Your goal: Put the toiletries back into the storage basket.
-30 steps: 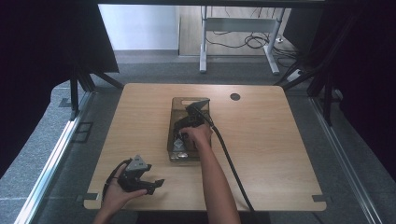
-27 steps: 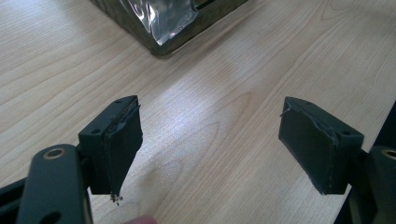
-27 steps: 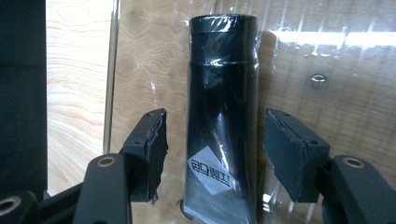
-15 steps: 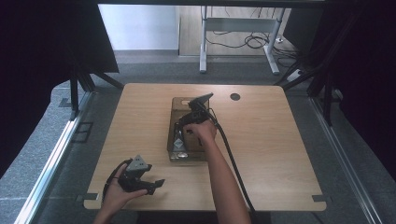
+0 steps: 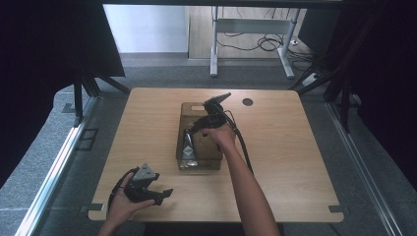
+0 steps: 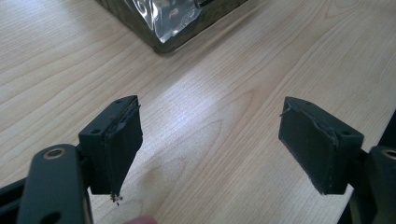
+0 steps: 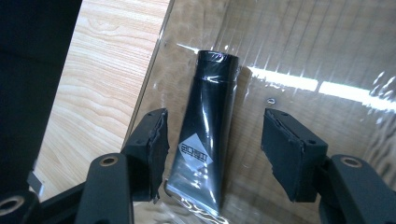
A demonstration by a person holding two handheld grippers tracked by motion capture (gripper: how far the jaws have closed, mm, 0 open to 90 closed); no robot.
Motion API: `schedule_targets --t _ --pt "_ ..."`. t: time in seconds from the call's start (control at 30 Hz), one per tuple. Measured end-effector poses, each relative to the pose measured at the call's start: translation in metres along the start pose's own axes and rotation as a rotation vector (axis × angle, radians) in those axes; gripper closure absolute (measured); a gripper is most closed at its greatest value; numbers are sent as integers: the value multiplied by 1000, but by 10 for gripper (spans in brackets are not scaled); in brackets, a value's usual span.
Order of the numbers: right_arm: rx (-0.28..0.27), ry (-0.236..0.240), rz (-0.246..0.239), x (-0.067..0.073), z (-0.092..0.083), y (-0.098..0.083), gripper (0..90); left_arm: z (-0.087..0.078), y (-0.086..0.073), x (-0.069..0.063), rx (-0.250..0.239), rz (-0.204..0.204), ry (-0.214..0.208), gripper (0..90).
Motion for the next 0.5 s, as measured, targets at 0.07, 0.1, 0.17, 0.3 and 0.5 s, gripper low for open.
schedule_targets --t 0.07,0.1,0.17,0.3,0.5 --pt "-8 1 -29 0 -4 -2 413 0 0 0 -1 -1 -1 217" --pt "-11 2 -44 0 -6 -3 412 0 0 -1 -2 -2 1 217" --pt "-13 -1 -75 -2 -9 -6 411 0 0 -1 1 2 1 217" --pt "-12 12 -120 -7 -14 -11 414 0 1 -1 7 9 2 217" --pt "-37 -3 -201 -11 -28 -19 417 0 0 -1 9 7 5 217"
Point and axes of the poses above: each handheld gripper's, and its own axes: z roughly forward along the jaws, y roughly out of its top, x roughly to its left, the point moved 4 cm from there along z, roughly forward along the jaws, and after that the axes turned 5 degrees about z, right-handed, at the moved point
